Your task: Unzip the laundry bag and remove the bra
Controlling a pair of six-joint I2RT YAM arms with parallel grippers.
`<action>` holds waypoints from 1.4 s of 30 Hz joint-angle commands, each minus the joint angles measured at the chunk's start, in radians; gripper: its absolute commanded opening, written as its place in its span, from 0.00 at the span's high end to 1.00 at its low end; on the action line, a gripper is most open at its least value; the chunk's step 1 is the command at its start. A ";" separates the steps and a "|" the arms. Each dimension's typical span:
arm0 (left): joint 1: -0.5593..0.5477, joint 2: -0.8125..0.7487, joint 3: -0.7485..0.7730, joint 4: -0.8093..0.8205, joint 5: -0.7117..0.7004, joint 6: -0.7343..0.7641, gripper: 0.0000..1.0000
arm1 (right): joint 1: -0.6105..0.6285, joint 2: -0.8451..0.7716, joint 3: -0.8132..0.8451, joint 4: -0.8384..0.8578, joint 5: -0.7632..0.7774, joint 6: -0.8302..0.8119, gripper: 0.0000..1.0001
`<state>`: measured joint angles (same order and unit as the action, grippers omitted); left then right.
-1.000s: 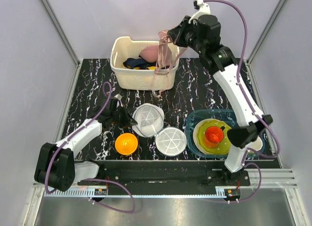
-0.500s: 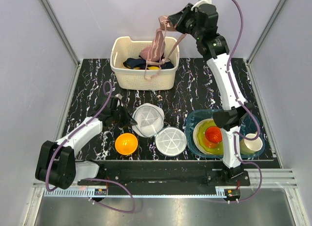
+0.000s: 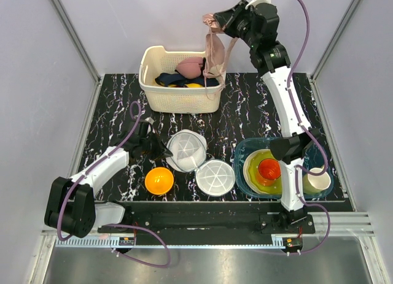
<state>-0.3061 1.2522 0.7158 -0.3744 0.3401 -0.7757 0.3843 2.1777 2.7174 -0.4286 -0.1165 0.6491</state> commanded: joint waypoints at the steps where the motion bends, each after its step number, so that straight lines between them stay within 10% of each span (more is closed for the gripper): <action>1: 0.004 -0.016 0.036 0.022 -0.001 -0.004 1.00 | 0.002 -0.044 -0.027 0.093 -0.035 0.006 1.00; 20: 0.004 -0.007 0.037 0.029 0.002 -0.016 1.00 | 0.004 0.207 -0.021 0.242 -0.011 -0.078 1.00; 25: 0.002 -0.010 0.016 0.042 0.004 -0.020 1.00 | 0.007 0.280 -0.020 0.070 -0.034 -0.106 0.24; 42: 0.002 -0.030 0.022 0.051 -0.015 -0.019 1.00 | 0.044 -0.318 -0.738 -0.006 0.336 -0.262 0.01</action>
<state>-0.3061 1.2518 0.7101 -0.3443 0.3393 -0.7979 0.4000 2.0663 2.1536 -0.4435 0.0402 0.4679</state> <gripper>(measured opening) 0.012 0.992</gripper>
